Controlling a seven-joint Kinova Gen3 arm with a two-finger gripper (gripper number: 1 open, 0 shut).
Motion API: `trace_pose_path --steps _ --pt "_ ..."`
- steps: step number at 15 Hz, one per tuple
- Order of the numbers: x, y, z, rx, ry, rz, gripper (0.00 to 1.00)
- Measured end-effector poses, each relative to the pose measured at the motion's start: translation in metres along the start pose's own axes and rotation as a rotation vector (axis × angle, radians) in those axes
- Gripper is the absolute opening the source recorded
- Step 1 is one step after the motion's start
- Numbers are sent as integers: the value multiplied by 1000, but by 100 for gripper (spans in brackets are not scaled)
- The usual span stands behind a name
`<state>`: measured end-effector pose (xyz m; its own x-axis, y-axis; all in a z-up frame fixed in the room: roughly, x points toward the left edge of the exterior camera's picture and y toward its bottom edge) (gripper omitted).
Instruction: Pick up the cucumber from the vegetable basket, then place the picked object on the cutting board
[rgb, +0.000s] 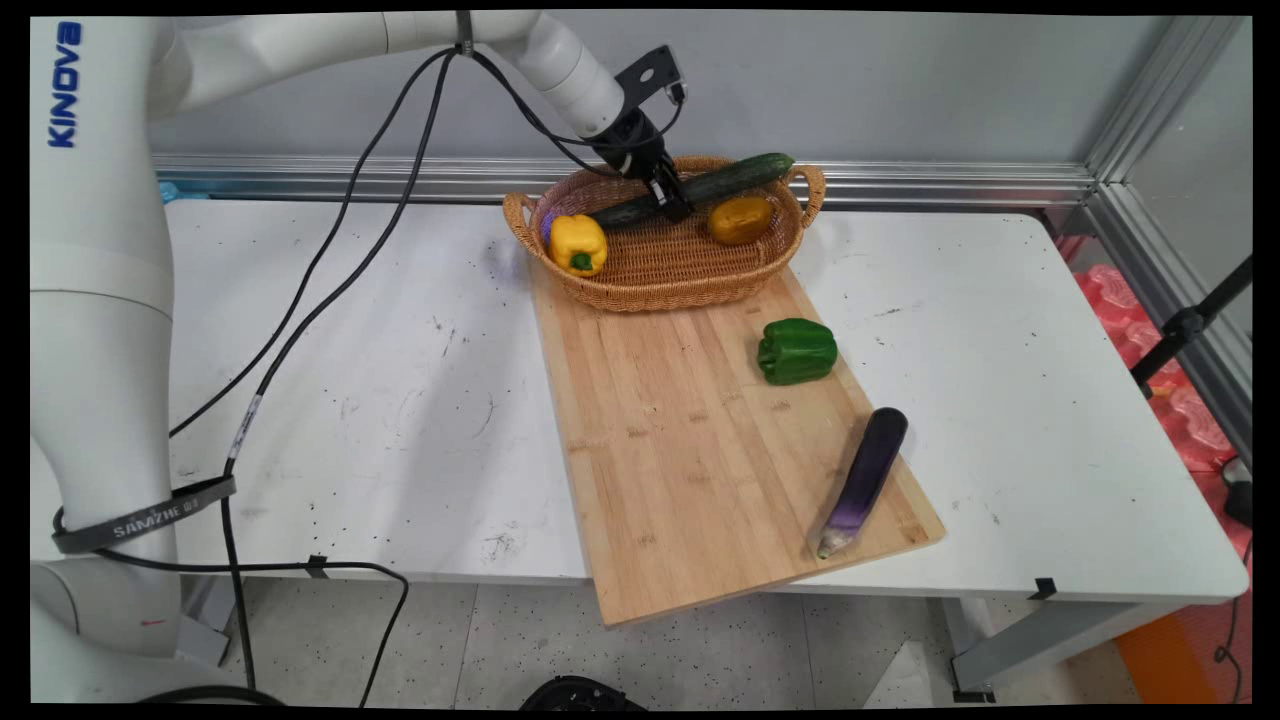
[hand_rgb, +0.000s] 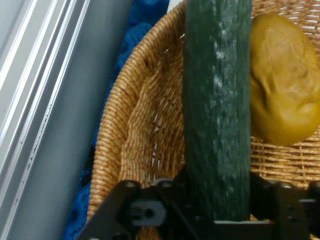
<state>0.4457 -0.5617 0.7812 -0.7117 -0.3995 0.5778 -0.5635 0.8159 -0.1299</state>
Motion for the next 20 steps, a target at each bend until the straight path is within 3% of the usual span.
trace_pose_path --steps 5,11,20 --pt "4 6 -5 5 6 -12 0" --pt "33 19 -28 23 26 -14 0" --pt "112 73 -66 -22 58 12 0"
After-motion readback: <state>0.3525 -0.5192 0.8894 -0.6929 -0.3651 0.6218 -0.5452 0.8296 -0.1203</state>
